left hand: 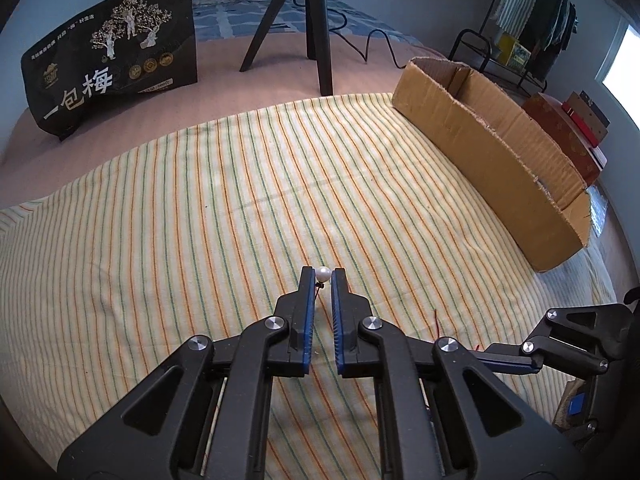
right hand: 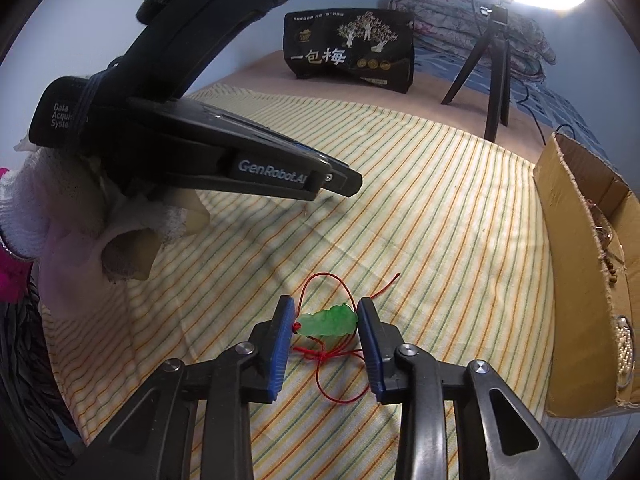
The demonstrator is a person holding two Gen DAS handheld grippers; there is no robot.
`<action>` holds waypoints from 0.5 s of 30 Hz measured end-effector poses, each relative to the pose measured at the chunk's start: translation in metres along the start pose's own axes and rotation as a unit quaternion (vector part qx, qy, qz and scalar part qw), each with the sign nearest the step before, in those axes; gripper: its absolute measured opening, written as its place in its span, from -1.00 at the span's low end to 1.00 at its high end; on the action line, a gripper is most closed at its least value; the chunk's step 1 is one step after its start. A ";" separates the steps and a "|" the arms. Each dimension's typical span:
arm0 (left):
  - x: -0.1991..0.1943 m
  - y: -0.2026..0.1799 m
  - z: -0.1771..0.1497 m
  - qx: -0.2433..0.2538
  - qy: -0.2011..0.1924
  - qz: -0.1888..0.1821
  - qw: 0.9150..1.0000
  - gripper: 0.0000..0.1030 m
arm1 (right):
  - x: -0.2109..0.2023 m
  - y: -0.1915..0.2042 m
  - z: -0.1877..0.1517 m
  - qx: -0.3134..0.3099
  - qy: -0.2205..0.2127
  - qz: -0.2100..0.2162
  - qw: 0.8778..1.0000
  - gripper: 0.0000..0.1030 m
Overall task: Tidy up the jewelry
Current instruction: 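Grasp the pearl earring with the left tool while the right tool grasps the jade pendant, then carry the earring and jade pendant into the box and open both tools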
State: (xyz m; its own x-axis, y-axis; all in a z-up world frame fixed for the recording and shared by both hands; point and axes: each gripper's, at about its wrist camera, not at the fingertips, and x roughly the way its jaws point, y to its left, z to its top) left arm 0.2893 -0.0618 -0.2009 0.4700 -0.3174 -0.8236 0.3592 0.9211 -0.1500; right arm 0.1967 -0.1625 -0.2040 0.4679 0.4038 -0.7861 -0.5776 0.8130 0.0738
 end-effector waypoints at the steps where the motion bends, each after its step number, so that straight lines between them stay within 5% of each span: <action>1: -0.002 0.000 0.001 -0.001 -0.002 0.000 1.000 -0.89 | -0.003 0.000 0.001 0.000 -0.003 -0.001 1.000 -0.37; 15: -0.044 -0.010 0.021 -0.022 -0.057 -0.020 0.998 -0.89 | -0.048 -0.023 0.019 0.017 -0.061 -0.038 0.997 -0.37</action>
State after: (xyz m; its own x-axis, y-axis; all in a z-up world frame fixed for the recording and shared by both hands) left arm 0.2823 -0.0615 -0.1513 0.5464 -0.3747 -0.7491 0.3441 0.9158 -0.2071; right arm 0.2005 -0.1925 -0.1567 0.5889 0.3862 -0.7099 -0.5149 0.8564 0.0387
